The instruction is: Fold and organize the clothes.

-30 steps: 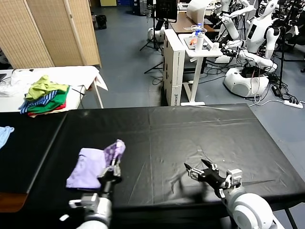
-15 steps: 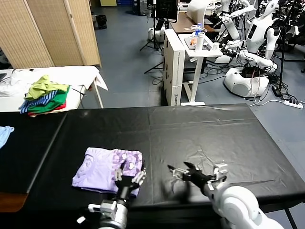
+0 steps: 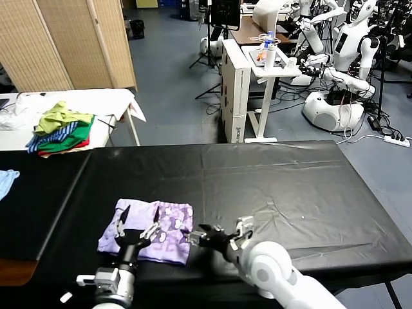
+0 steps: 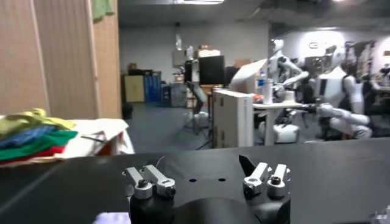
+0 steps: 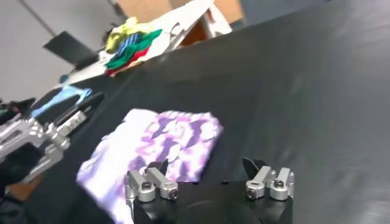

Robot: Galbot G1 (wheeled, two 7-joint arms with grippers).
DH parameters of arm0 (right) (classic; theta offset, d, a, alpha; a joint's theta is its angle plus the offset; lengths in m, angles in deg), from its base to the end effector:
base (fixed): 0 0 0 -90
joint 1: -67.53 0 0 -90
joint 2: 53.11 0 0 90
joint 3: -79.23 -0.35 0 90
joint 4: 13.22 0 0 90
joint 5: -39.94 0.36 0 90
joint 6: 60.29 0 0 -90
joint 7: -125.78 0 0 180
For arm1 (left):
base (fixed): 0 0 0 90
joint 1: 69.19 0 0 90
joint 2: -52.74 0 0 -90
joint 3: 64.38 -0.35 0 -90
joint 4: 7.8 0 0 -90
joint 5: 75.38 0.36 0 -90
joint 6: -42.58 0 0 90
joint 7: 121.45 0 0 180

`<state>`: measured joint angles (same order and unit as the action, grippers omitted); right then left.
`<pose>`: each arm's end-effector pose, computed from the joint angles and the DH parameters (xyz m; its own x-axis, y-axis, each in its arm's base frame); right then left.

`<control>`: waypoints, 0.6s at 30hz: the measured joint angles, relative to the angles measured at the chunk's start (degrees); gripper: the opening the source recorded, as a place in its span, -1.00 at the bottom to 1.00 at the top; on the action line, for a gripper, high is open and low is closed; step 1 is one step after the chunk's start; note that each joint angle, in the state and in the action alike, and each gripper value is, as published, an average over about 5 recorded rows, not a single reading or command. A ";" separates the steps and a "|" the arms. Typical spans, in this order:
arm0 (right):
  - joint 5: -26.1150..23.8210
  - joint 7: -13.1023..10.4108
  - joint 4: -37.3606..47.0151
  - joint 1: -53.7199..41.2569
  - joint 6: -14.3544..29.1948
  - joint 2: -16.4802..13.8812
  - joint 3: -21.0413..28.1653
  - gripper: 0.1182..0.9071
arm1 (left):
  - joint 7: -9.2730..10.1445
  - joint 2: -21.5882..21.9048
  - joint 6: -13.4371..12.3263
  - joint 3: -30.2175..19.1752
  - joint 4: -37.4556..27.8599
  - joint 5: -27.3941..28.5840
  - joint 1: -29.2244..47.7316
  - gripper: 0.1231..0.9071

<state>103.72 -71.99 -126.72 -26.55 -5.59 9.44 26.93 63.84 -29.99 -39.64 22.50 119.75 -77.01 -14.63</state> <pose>0.2802 0.0840 -0.2570 -0.5444 -0.6749 0.4981 -0.4550 0.7365 0.5006 0.1559 0.0011 -0.2724 -0.9946 0.0216 0.1020 0.0270 0.9982 0.0526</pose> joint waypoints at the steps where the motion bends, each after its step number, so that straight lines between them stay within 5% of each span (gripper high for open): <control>1: -0.01 0.03 0.37 -0.10 -0.03 0.33 0.24 0.41 | 0.00 0.02 0.10 0.25 0.00 0.01 -0.05 1.00; 11: 0.33 -0.06 0.12 1.21 -0.33 -0.32 -1.29 -0.88 | 0.48 0.15 0.67 2.19 0.25 -1.68 -0.11 1.00; 18: 0.71 0.78 -1.08 1.98 -2.37 -4.29 -6.14 -0.94 | 0.87 0.05 0.42 3.19 -0.30 -2.07 -0.20 1.00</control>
<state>104.43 -71.21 -127.81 -24.57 -7.95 5.14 20.80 64.71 -29.94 -39.21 25.70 119.44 -79.08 -14.83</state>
